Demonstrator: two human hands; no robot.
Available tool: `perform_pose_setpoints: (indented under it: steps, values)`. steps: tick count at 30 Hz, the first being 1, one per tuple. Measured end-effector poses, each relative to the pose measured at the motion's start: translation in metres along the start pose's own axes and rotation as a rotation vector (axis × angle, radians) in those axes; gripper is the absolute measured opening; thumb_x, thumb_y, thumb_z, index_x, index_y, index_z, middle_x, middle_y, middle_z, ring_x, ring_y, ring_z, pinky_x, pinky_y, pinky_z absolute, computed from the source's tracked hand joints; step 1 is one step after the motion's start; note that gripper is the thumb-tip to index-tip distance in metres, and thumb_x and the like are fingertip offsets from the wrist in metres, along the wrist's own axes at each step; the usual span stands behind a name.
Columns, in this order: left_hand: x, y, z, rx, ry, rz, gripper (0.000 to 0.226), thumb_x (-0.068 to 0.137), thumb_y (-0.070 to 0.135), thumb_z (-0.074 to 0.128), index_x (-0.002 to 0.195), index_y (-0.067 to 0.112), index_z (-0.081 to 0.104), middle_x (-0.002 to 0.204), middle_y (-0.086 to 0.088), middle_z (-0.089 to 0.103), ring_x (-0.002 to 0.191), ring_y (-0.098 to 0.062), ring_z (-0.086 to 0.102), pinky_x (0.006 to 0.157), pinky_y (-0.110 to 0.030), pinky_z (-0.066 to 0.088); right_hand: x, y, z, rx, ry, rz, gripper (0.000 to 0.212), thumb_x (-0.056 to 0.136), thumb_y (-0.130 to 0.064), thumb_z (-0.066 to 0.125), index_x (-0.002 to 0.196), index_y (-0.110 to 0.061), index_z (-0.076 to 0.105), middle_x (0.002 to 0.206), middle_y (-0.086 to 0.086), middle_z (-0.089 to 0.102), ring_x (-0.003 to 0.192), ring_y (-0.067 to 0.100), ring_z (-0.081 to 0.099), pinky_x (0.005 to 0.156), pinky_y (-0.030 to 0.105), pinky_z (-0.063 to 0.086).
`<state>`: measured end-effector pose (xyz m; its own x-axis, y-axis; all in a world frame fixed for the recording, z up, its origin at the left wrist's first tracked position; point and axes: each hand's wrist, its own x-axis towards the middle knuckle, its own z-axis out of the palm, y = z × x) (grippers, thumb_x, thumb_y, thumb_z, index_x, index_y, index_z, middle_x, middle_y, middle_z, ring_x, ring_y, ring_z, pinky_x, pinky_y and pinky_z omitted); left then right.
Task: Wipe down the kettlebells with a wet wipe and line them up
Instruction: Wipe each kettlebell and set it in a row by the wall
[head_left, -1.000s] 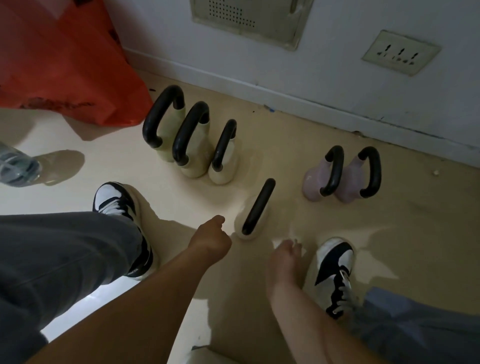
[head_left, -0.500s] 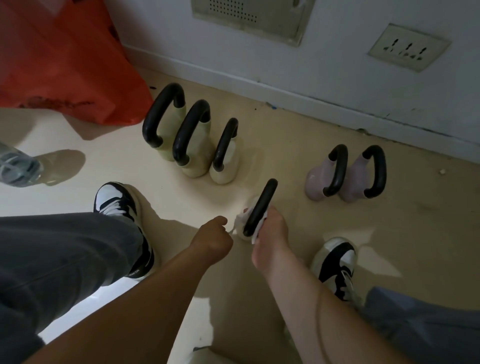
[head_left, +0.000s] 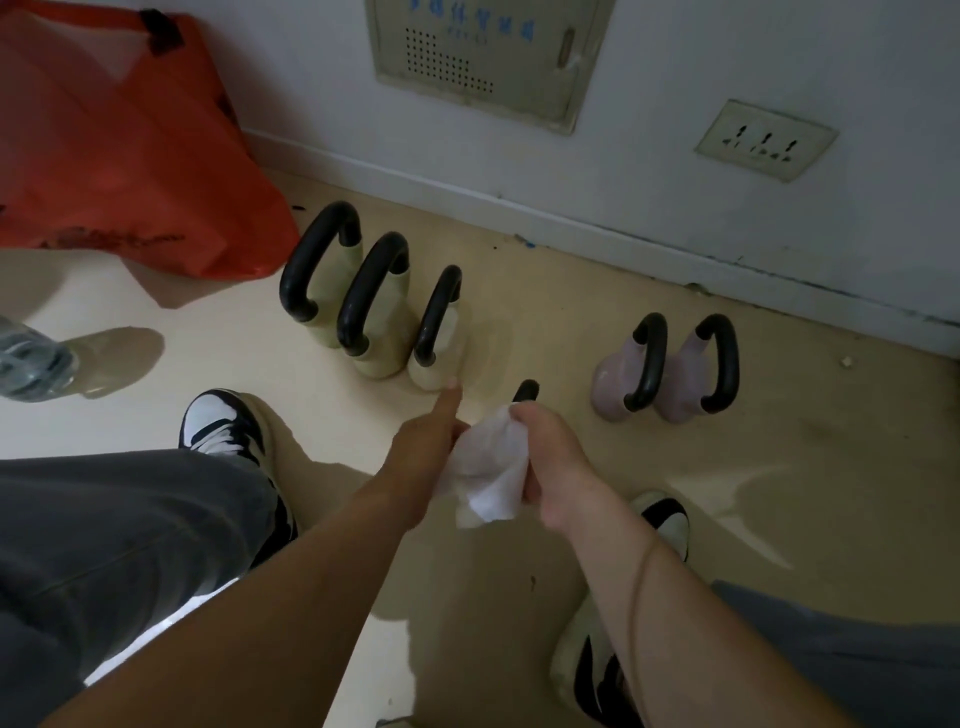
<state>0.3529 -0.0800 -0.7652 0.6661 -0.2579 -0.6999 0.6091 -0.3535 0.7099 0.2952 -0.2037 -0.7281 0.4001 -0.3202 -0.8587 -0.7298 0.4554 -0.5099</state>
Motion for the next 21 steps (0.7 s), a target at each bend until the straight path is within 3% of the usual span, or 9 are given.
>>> perform_pose_setpoints:
  steps: [2,4,7,9,12,14,17,19,21]
  values:
    - [-0.006,0.016,-0.002,-0.099,-0.277,-0.097,0.072,0.08,0.078,0.06,0.112,0.015,0.074,0.107,-0.007,0.077,0.104,-0.026,0.073,0.098,-0.044,0.053,-0.002,-0.01,-0.003,-0.054,-0.062,-0.049,0.037,0.098,-0.043,0.052,0.104,-0.013,0.073,0.102,0.01,0.079,0.098,0.027,0.072,0.084,0.036,0.055]
    - [-0.009,0.023,-0.002,0.058,-0.39,-0.038,0.064,0.08,0.067,0.071,0.116,0.015,0.073,0.108,-0.006,0.077,0.103,-0.024,0.074,0.098,-0.048,0.056,0.002,-0.017,-0.002,-0.16,-0.009,-0.147,0.037,0.101,-0.036,0.048,0.107,-0.007,0.07,0.107,0.014,0.075,0.095,0.026,0.068,0.077,0.033,0.05]
    - [-0.003,0.021,-0.005,0.121,-0.292,0.003,0.039,0.09,0.04,0.074,0.117,0.012,0.071,0.105,-0.008,0.078,0.099,-0.026,0.074,0.095,-0.049,0.058,0.007,-0.021,-0.001,-0.387,0.156,-0.363,0.048,0.103,-0.04,0.036,0.106,-0.005,0.068,0.103,0.011,0.068,0.095,0.027,0.062,0.081,0.035,0.049]
    - [0.005,0.021,-0.011,0.045,-0.216,-0.019,0.033,0.096,0.034,0.066,0.12,0.011,0.068,0.11,-0.01,0.075,0.102,-0.028,0.071,0.092,-0.045,0.058,0.017,-0.016,-0.007,-0.297,0.239,-0.36,0.048,0.096,-0.048,0.034,0.094,-0.012,0.065,0.096,0.012,0.068,0.088,0.032,0.064,0.081,0.043,0.055]
    - [0.024,0.022,-0.013,0.371,0.206,0.142,0.035,0.104,0.037,0.049,0.116,0.008,0.065,0.107,-0.01,0.069,0.1,-0.029,0.066,0.084,-0.04,0.053,0.034,-0.007,-0.018,-0.081,0.272,-0.221,0.03,0.098,-0.03,0.039,0.088,-0.008,0.057,0.078,0.014,0.06,0.067,0.027,0.055,0.059,0.036,0.045]
    - [0.032,0.02,-0.007,0.629,0.464,0.338,0.034,0.105,0.033,0.044,0.108,0.006,0.065,0.099,-0.009,0.064,0.092,-0.027,0.061,0.077,-0.035,0.046,0.046,-0.002,-0.024,-0.063,0.253,-0.153,0.021,0.097,-0.021,0.044,0.09,-0.007,0.058,0.077,0.014,0.056,0.067,0.026,0.051,0.058,0.035,0.042]
    - [0.044,0.009,0.006,0.726,0.459,0.498,0.024,0.101,0.019,0.05,0.104,0.004,0.069,0.105,-0.009,0.058,0.098,-0.026,0.057,0.082,-0.033,0.046,0.06,0.003,-0.024,-0.009,0.157,-0.066,0.027,0.097,-0.027,0.051,0.097,-0.005,0.066,0.082,0.013,0.065,0.071,0.028,0.06,0.067,0.038,0.053]
    - [0.051,0.005,0.006,0.704,0.407,0.368,0.025,0.102,0.022,0.048,0.099,0.006,0.067,0.099,-0.005,0.06,0.095,-0.026,0.06,0.081,-0.035,0.049,0.067,0.003,-0.017,0.06,0.07,-0.014,0.036,0.101,-0.036,0.052,0.107,-0.006,0.069,0.092,0.012,0.076,0.083,0.029,0.072,0.086,0.042,0.06]
    - [0.052,0.003,0.004,0.641,0.241,0.165,0.029,0.102,0.028,0.046,0.095,0.011,0.067,0.091,-0.006,0.067,0.09,-0.027,0.066,0.083,-0.039,0.056,0.071,-0.001,-0.008,0.11,0.042,0.001,0.04,0.101,-0.043,0.051,0.111,-0.008,0.068,0.092,0.014,0.079,0.088,0.033,0.076,0.089,0.05,0.06]
